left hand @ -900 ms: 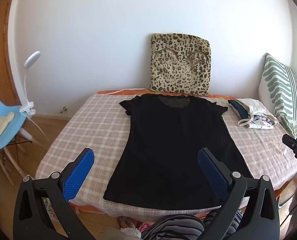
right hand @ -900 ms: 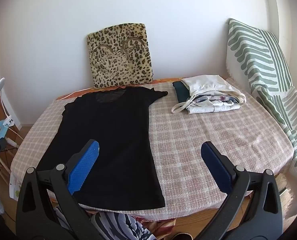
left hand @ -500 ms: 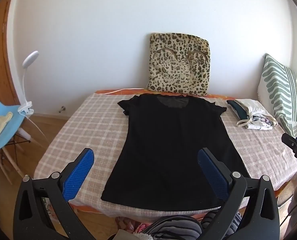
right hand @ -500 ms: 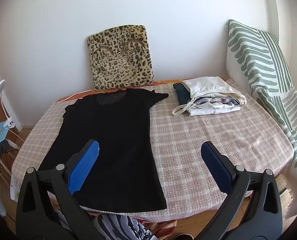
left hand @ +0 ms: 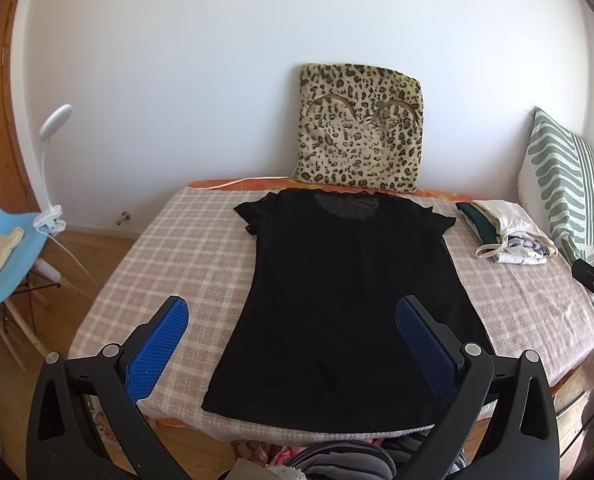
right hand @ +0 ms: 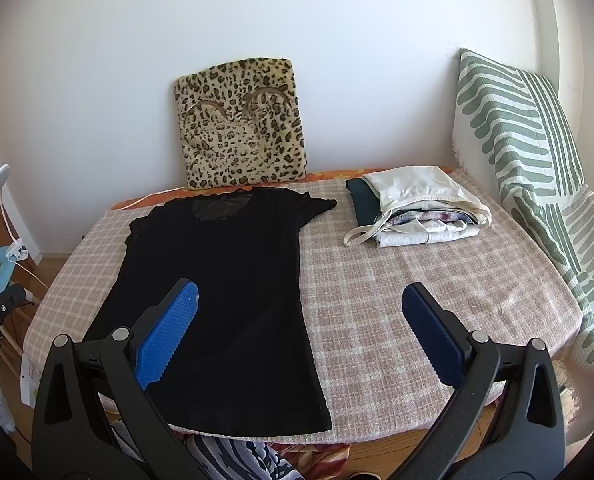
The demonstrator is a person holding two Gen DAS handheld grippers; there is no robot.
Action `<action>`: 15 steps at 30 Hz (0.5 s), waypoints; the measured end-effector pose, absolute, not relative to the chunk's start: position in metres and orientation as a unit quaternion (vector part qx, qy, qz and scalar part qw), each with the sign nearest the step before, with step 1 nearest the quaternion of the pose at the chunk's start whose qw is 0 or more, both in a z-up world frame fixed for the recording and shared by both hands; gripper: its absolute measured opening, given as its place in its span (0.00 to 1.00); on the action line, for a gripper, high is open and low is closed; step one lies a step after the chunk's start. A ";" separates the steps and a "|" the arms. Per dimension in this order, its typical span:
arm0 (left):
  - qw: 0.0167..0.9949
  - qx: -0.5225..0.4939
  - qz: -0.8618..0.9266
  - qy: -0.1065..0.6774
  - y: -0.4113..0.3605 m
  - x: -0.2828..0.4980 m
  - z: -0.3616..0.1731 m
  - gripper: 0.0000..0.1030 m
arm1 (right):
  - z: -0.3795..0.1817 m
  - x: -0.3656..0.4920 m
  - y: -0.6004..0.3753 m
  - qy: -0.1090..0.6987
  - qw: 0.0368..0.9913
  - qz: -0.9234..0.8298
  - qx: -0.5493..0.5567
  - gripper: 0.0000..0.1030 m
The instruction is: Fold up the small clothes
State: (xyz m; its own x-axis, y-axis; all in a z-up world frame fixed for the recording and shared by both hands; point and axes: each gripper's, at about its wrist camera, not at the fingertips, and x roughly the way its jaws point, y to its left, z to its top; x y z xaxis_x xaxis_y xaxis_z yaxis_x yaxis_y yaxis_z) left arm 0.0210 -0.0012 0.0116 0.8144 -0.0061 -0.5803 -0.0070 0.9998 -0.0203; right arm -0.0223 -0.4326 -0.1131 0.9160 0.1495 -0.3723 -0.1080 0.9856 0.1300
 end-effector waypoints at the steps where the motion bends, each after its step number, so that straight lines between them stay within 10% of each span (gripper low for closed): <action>1: 0.953 -0.011 0.002 0.304 -0.001 0.022 0.012 1.00 | -0.112 -0.021 -0.432 0.194 0.977 0.066 0.055 1.00; 15: 0.948 -0.017 -0.003 0.317 0.000 0.040 0.013 1.00 | -0.097 -0.010 -0.427 0.186 0.978 0.071 0.061 1.00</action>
